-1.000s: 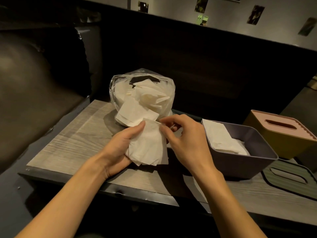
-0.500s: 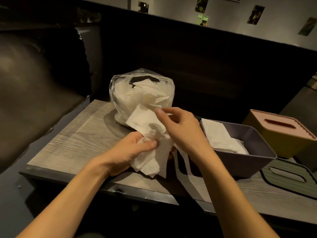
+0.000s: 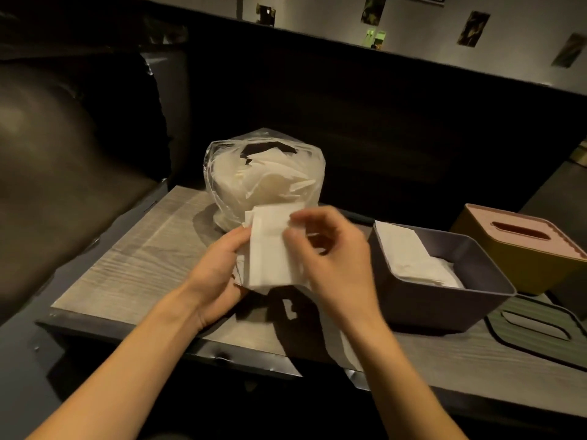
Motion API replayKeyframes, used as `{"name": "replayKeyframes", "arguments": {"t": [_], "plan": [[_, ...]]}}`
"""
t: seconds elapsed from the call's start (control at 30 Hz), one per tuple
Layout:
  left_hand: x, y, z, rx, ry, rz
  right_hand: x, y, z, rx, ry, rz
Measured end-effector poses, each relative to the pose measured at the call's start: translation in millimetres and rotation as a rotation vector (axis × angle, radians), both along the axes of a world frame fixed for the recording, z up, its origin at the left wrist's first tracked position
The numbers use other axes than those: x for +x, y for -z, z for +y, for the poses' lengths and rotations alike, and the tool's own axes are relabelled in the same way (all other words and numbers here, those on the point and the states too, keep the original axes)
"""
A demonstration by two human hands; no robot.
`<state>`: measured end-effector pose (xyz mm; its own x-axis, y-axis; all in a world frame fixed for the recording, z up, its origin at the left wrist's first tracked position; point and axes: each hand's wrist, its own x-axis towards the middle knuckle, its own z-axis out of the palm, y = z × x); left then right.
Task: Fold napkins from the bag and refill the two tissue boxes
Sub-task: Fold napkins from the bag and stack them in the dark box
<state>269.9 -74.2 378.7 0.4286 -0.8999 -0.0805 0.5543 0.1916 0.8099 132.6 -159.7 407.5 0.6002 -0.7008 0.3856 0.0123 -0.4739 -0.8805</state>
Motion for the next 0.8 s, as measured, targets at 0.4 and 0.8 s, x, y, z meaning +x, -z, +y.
{"name": "replayKeyframes", "arguments": {"t": [0.4,0.8], "plan": [[-1.7,-6.0,3.7,-0.09,0.0,-0.038,-1.6,24.6,-4.8,0.082,0.079,0.072],[-0.9,-3.0,4.9,-0.089,-0.011,-0.011,-6.6,21.8,-1.6,0.087,0.058,0.081]]}}
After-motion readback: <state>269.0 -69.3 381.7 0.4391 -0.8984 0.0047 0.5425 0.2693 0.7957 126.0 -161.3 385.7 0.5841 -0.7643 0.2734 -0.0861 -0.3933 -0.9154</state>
